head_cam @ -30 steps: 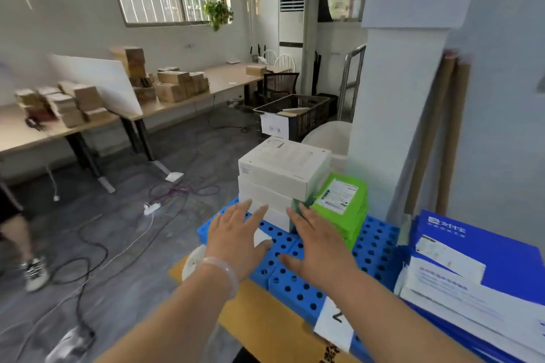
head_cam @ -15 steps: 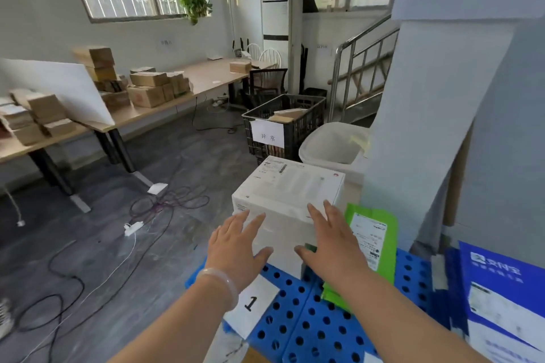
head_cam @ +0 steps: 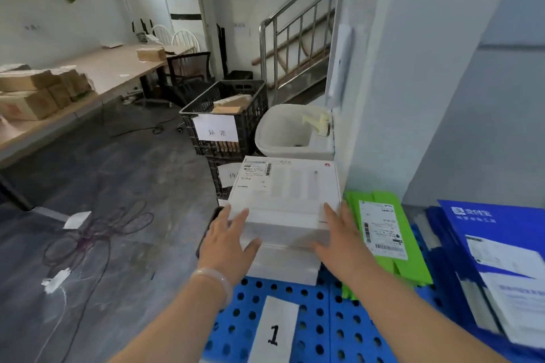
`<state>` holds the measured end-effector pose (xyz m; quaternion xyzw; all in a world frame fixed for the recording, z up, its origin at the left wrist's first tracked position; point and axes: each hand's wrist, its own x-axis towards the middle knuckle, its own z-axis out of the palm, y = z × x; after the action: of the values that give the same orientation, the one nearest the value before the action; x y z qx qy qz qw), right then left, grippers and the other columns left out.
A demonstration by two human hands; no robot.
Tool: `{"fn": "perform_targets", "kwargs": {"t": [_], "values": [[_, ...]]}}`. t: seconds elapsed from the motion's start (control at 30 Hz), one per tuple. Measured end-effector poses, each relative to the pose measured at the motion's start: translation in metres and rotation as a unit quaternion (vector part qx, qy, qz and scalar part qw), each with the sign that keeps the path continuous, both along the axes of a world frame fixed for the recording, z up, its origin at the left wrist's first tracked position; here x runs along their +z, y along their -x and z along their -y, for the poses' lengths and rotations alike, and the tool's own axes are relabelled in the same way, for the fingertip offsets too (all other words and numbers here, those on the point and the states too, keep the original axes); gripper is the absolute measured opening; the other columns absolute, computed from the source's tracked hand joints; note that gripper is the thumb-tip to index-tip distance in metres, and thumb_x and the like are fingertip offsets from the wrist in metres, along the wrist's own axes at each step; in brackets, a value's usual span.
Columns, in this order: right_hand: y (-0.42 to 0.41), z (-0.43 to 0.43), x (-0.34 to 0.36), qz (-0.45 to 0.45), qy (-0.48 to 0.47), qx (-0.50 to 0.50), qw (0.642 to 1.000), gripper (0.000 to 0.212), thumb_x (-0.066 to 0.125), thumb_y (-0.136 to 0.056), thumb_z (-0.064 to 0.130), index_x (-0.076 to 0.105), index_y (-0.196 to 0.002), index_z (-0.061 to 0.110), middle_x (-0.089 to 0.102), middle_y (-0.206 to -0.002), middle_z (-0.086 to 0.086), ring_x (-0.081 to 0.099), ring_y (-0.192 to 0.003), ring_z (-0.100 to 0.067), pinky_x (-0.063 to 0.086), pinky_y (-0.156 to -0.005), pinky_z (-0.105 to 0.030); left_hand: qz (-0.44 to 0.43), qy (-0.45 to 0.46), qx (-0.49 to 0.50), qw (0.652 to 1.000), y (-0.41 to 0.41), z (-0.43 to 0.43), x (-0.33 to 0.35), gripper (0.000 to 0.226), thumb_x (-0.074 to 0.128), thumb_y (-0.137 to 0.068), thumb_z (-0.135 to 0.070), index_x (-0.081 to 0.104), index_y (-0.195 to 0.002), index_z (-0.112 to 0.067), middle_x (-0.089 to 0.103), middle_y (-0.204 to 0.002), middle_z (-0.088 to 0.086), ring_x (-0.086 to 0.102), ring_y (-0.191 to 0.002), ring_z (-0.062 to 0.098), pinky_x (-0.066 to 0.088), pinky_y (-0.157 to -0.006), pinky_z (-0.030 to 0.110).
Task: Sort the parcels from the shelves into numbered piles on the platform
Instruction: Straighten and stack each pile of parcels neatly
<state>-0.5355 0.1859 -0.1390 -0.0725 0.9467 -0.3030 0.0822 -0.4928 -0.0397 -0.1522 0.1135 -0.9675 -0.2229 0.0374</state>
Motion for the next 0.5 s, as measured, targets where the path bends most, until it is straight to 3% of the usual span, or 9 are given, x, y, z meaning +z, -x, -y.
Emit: {"fn": "perform_targets", "kwargs": {"t": [0.2,0.33,0.5], "values": [[-0.021,0.023,-0.003,-0.018,0.006,-0.042,0.999,0.079,0.056,-0.093,0.038,0.006,-0.154,0.028,-0.021,-0.159,0.002,-0.002,-0.148,-0.018,0.009,-0.116,-0.026,0.009,-0.008,-0.033,0.999,0.017,0.026,0.0,0.066,0.045,-0.091,-0.058,0.019,-0.149,-0.042,-0.007,-0.16,-0.01,0.008,-0.147,0.021,0.024,-0.117,0.041],[-0.037,0.038,-0.007,-0.04,0.017,-0.042,0.998,0.078,0.058,-0.091,0.04,0.011,-0.153,0.029,-0.016,-0.159,0.004,-0.001,-0.147,-0.018,0.009,-0.115,-0.025,0.018,-0.09,0.008,0.996,0.022,0.027,0.004,0.07,0.052,-0.091,-0.051,0.017,-0.15,-0.038,-0.019,-0.158,-0.006,0.002,-0.148,0.022,0.023,-0.114,0.038],[-0.055,0.054,-0.009,-0.08,0.012,-0.03,0.996,0.068,0.054,-0.09,0.044,0.022,-0.148,0.036,-0.002,-0.154,0.005,0.013,-0.143,-0.017,0.027,-0.111,-0.025,0.017,-0.223,0.024,0.974,0.008,0.005,-0.007,0.082,0.058,-0.088,-0.051,0.005,-0.15,-0.042,-0.02,-0.158,-0.006,0.0,-0.148,0.024,0.022,-0.115,0.042]]}}
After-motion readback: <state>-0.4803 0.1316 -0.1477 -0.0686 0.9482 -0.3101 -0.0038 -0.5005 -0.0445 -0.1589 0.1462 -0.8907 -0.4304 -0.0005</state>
